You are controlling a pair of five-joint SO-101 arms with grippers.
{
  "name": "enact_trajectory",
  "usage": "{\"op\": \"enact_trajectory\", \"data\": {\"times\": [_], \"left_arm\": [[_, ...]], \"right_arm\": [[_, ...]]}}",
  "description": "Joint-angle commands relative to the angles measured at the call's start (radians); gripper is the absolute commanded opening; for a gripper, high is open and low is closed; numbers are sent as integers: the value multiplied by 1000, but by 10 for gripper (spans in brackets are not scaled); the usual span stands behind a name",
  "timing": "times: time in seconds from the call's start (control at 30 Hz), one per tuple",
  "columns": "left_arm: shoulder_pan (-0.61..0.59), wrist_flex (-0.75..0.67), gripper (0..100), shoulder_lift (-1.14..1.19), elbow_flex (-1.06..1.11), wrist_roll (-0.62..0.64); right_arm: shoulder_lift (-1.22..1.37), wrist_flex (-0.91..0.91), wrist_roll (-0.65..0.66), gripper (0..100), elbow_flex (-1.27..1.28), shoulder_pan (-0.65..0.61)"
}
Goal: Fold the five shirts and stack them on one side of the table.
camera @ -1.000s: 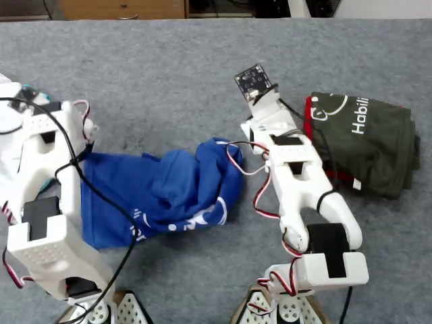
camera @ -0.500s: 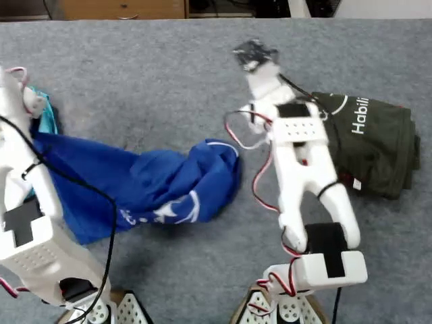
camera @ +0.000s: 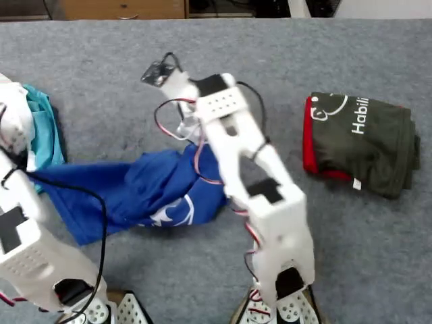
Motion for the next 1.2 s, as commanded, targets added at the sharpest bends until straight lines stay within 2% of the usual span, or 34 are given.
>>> {"op": "enact_trajectory", "data": {"times": [0.0,0.23,0.33,0.43,0.53,0.6,0.77,0.97,1.17], "left_arm": [[-86,5,19,-16,31,-61],[-199,-61,19,-16,126,-173],[-229,-83,19,-16,178,-215],[-253,-97,19,-16,229,-255],[-273,-100,19,-16,267,-295],[-285,-117,19,-16,290,-308],[-292,-137,19,-16,330,-345],[-282,-137,19,-16,354,-377],[-293,-135,19,-16,356,-427]], "right_arm": [[151,152,14,182,-326,-42],[464,390,9,182,-763,-51],[490,388,8,181,-754,-48],[456,388,8,141,-621,-50],[372,388,6,0,-452,-42],[298,388,12,28,-335,-30],[73,388,38,2,-51,16],[-223,373,209,2,395,44],[-450,270,371,2,828,44]]}}
